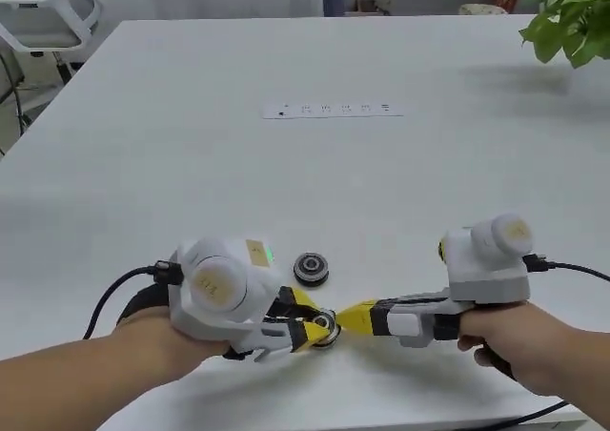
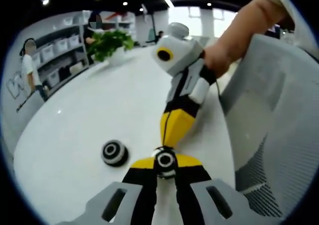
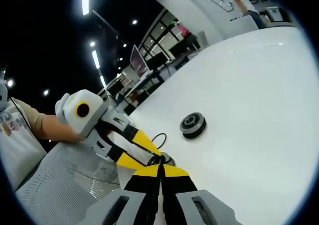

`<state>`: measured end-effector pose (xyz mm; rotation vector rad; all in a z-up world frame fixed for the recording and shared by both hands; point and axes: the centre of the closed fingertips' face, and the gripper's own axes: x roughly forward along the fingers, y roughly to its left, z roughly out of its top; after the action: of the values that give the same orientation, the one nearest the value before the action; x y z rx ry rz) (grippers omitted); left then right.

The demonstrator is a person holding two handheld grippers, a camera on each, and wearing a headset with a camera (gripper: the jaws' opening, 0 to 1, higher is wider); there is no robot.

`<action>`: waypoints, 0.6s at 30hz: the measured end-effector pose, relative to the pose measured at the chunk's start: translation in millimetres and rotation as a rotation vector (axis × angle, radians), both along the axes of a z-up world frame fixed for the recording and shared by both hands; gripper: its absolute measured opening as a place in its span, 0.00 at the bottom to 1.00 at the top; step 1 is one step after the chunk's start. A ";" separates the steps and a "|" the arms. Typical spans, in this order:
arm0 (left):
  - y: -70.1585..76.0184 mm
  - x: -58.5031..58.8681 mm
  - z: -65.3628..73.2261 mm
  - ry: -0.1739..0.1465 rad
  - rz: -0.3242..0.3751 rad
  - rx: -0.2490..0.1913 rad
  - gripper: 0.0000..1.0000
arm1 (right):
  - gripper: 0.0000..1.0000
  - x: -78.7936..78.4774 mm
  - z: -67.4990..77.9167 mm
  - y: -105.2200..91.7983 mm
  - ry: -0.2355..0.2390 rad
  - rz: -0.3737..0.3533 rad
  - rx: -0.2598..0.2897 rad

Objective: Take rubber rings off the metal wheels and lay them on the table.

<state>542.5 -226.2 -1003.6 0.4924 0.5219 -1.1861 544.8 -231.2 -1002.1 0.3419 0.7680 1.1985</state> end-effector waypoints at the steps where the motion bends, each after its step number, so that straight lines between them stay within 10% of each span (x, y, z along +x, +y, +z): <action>1: 0.0 0.2 -0.1 -0.001 -0.001 0.000 0.13 | 0.00 -0.2 0.2 0.1 0.000 0.001 0.001; 18: -0.2 -1.0 0.0 -0.004 -0.006 -0.002 0.13 | 0.00 -7.0 1.5 6.3 -0.013 0.036 -0.003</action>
<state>541.4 -226.4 -1003.6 0.4948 0.5164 -1.1912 537.8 -224.9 -1000.7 0.3182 0.7671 1.2322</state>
